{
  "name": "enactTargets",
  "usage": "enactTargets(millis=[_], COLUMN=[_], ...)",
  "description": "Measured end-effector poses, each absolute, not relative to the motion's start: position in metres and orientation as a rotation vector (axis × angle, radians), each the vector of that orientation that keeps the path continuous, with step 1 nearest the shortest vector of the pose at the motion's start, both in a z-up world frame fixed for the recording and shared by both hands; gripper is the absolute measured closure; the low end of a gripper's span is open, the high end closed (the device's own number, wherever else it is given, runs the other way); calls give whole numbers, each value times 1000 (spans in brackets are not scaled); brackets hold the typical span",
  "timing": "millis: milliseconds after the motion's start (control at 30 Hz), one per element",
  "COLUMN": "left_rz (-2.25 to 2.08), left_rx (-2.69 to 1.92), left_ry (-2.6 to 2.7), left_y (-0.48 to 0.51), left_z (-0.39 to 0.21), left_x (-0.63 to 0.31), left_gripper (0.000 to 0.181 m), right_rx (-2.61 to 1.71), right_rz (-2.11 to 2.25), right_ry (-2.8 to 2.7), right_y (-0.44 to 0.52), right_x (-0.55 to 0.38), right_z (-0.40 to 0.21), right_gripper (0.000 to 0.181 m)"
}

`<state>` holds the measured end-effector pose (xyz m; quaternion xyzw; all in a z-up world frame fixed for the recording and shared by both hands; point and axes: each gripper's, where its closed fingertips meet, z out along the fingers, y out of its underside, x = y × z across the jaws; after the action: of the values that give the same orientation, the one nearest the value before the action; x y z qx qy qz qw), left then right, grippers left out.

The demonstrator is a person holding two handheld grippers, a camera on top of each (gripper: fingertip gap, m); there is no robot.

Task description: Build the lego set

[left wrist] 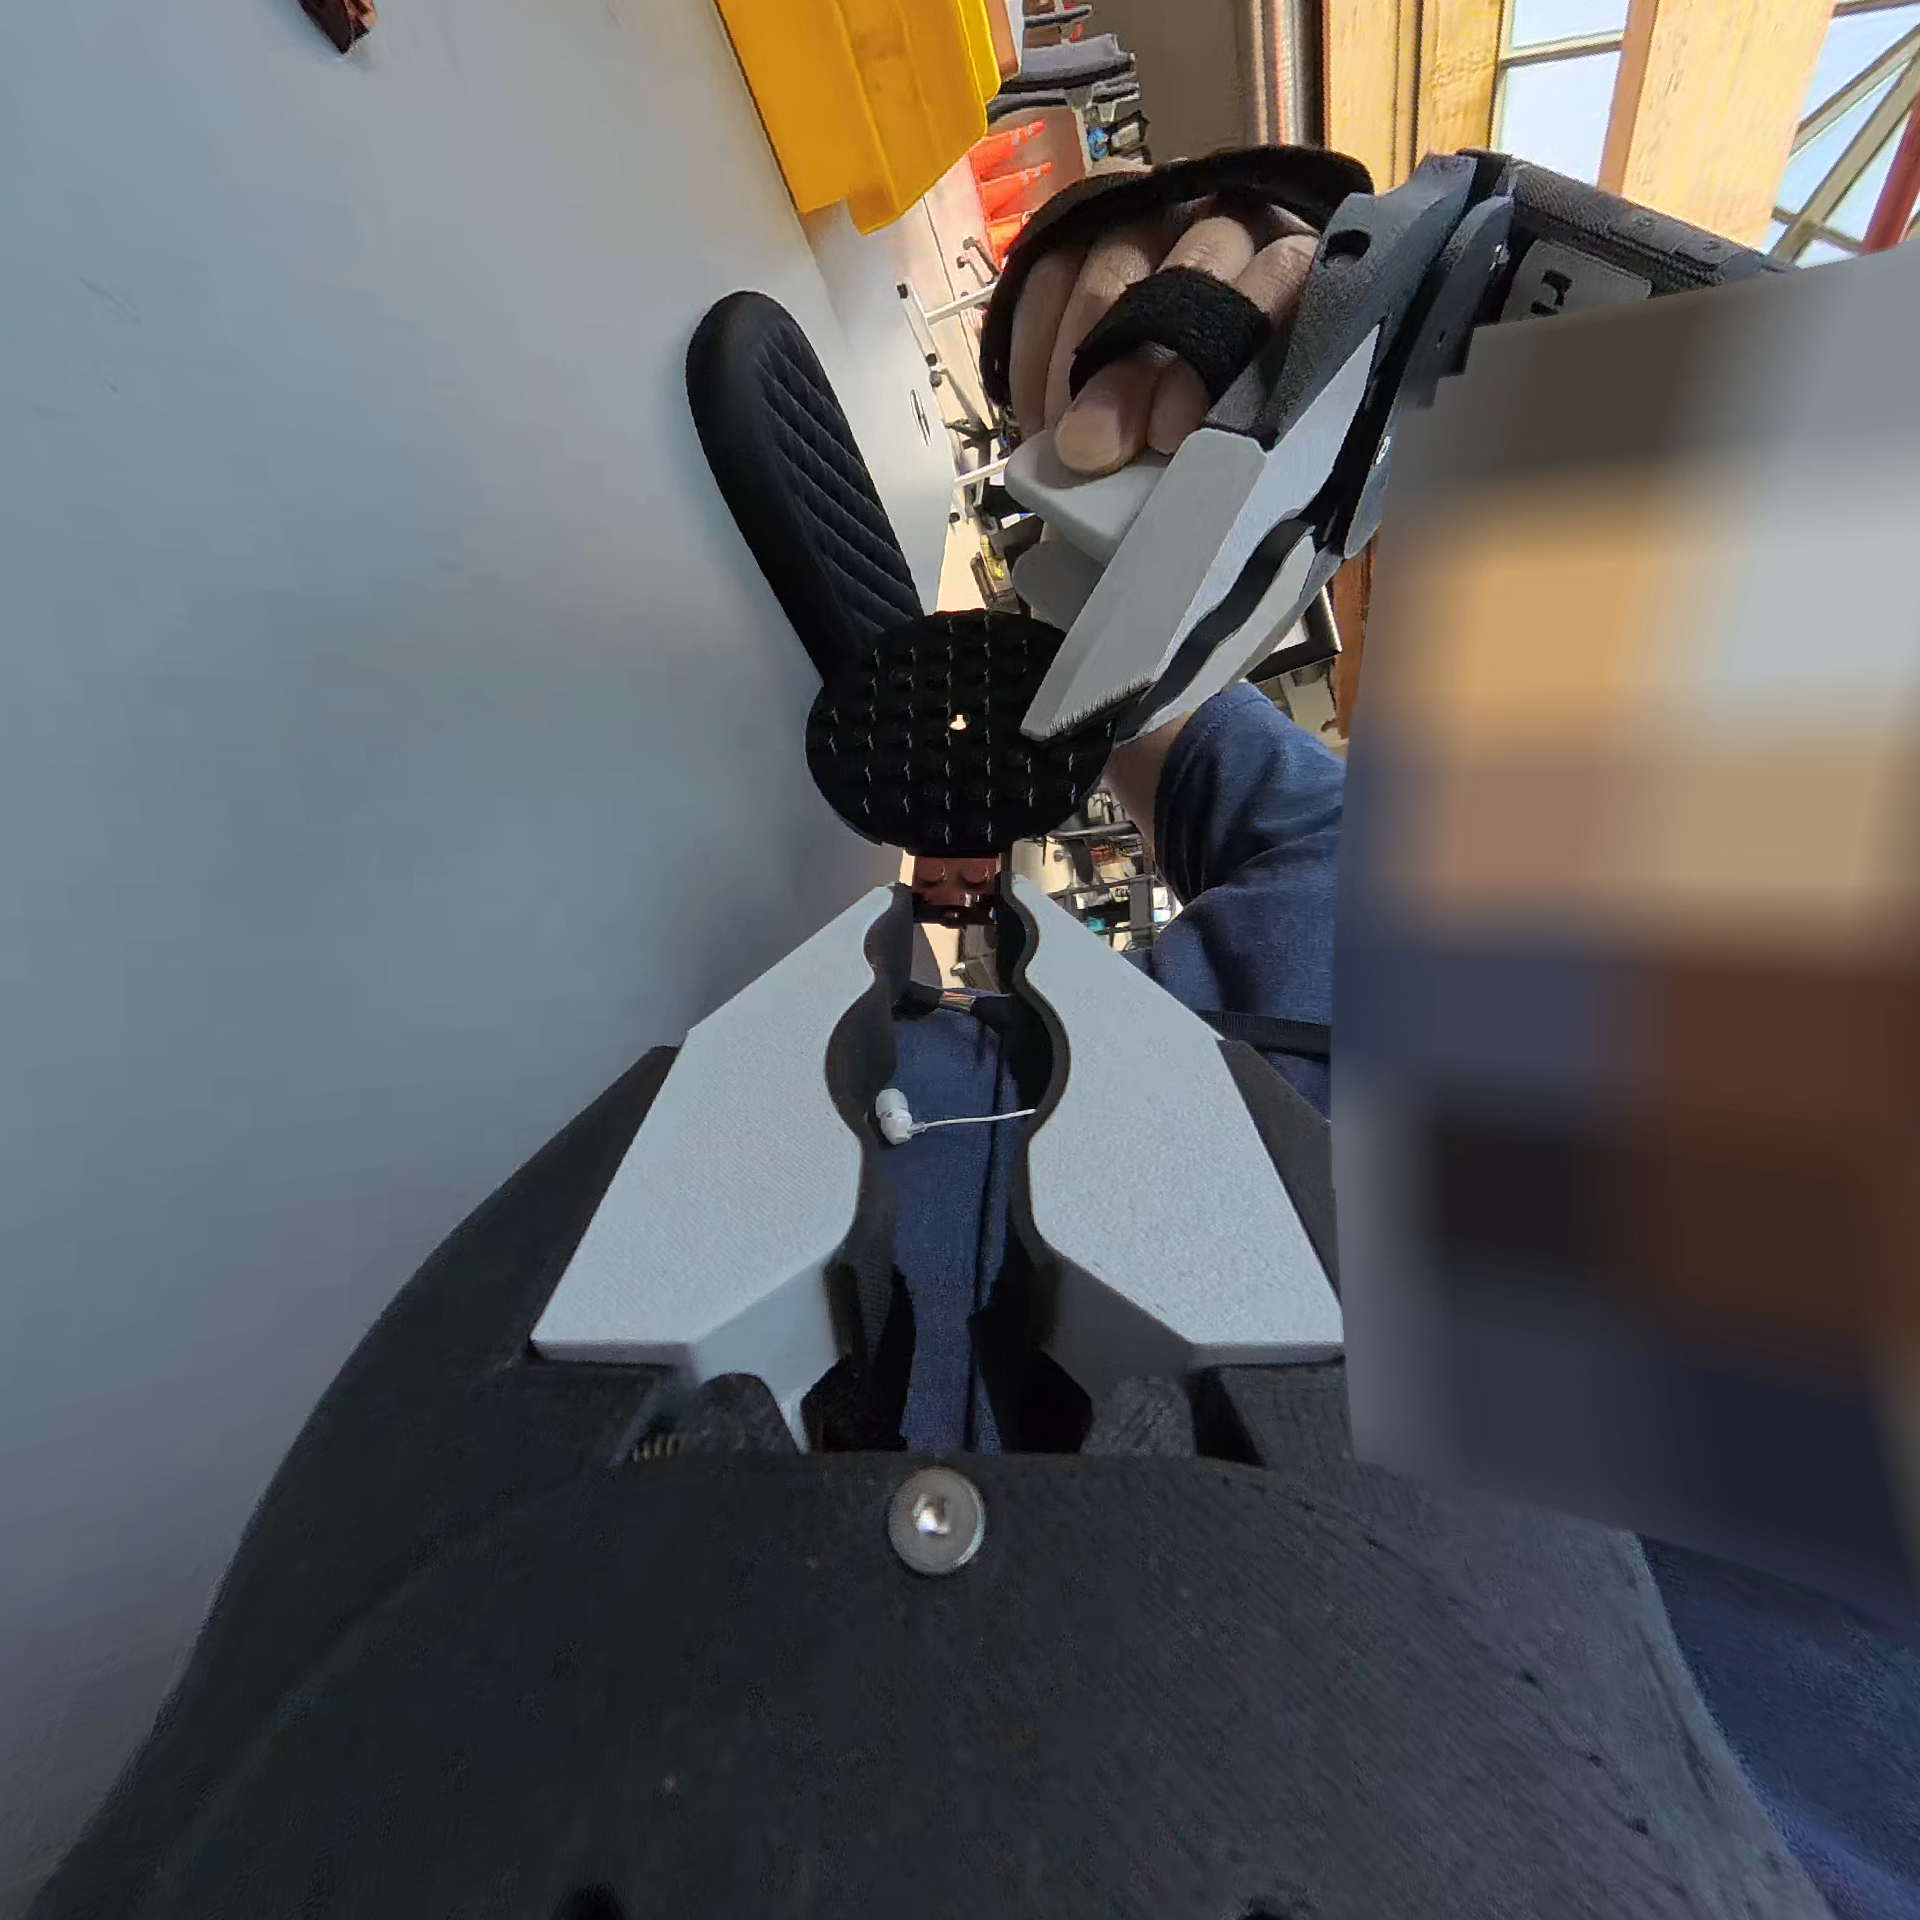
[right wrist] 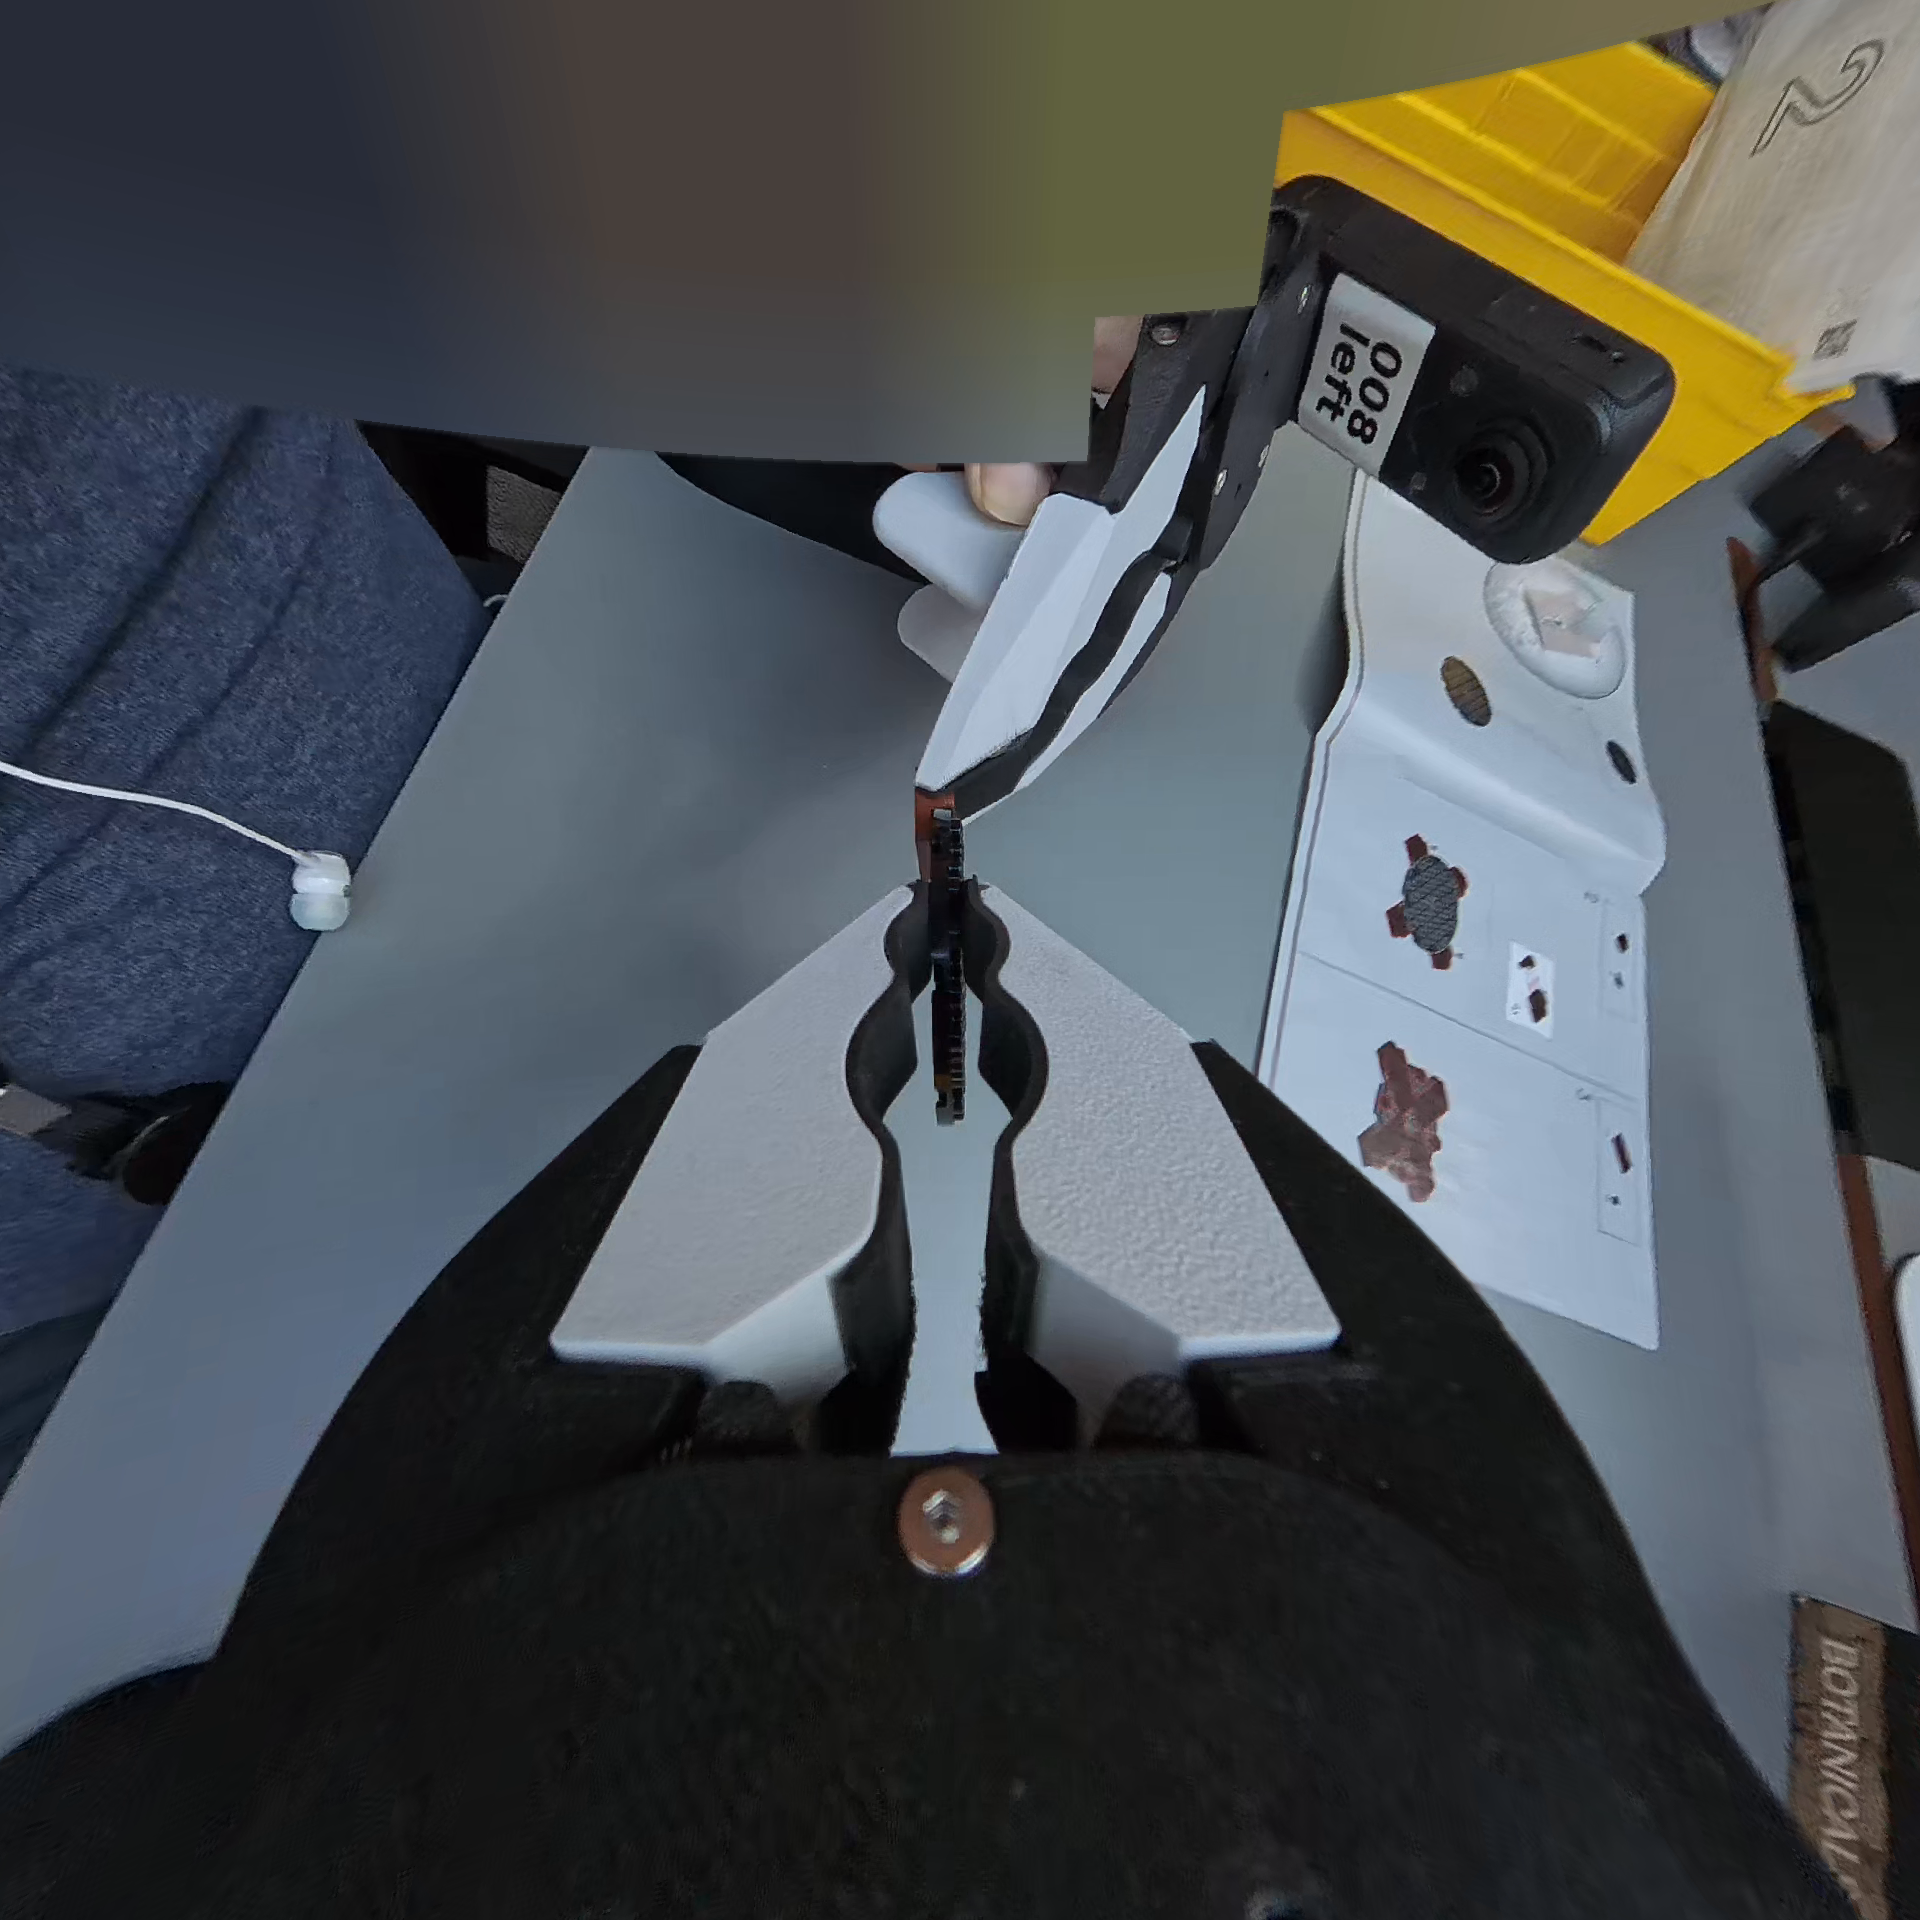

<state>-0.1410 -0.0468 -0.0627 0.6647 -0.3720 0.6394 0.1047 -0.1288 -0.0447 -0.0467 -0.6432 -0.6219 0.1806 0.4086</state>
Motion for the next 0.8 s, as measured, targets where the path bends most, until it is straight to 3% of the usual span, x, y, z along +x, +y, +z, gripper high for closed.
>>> enactTargets(millis=[367, 800], left_rz=[1866, 1793], left_rx=[2168, 2250], left_ry=[-1772, -2395], left_y=[-45, -46], left_z=[-64, -49], left_x=[-142, -143], left_gripper=[167, 168], right_rx=[-1179, -966], right_rz=[-156, -399], right_ry=[-1654, -1607], right_y=[-52, -59], right_x=[-132, -134], right_z=[-49, -39], right_gripper=[177, 178])
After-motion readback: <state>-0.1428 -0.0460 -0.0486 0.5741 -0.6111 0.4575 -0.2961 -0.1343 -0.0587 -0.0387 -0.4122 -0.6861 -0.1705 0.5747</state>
